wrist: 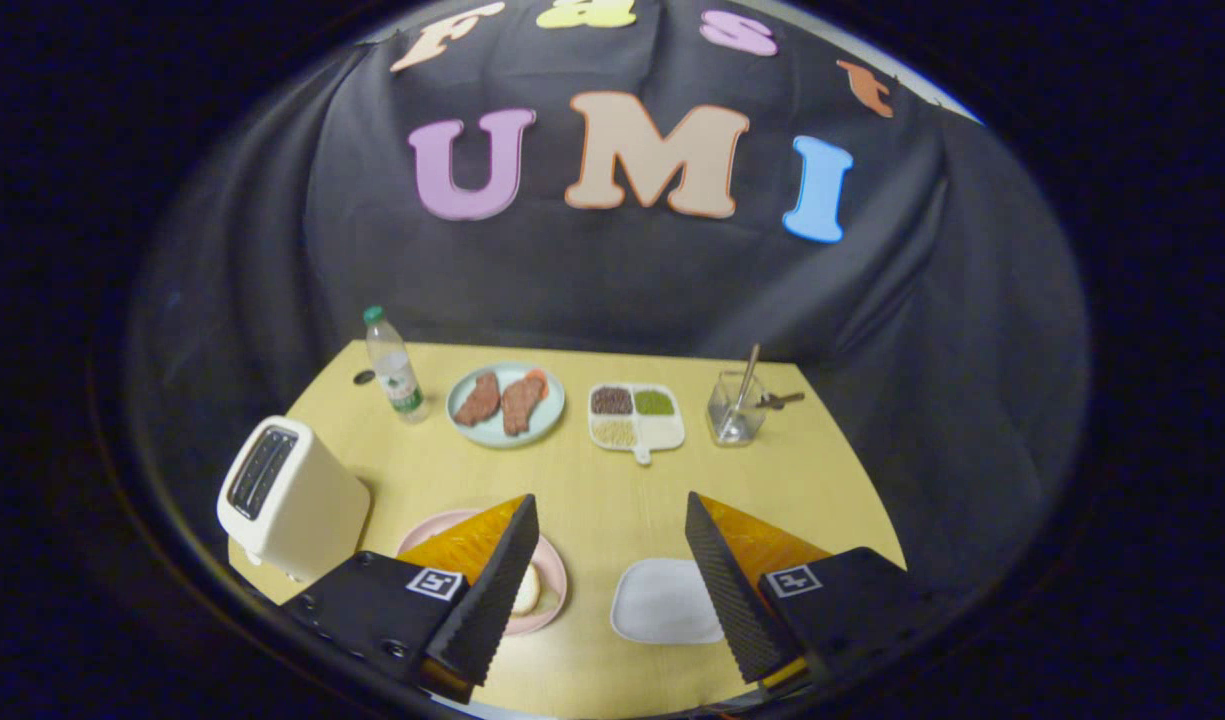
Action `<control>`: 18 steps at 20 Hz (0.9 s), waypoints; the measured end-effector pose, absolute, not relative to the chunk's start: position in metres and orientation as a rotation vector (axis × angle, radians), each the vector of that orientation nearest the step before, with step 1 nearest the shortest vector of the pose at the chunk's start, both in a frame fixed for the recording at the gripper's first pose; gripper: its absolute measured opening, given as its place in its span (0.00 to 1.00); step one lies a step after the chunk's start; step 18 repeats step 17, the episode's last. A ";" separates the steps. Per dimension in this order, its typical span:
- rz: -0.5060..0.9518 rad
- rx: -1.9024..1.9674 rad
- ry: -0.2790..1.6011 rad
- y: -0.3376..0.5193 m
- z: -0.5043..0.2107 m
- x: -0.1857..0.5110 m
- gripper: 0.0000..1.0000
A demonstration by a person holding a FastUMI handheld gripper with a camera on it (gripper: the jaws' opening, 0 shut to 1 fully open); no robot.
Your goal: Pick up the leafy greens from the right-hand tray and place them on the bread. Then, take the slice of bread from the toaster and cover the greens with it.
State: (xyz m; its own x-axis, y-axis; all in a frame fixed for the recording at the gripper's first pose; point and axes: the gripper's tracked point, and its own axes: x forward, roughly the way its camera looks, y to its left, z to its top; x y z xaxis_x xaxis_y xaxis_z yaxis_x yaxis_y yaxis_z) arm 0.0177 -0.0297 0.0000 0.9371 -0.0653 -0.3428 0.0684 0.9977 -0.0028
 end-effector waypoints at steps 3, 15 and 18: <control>-0.079 0.025 0.158 -0.030 0.043 0.013 0.93; -0.107 0.008 -0.078 -0.024 0.075 -0.017 0.93; -0.113 0.010 -0.073 -0.026 0.074 -0.017 0.93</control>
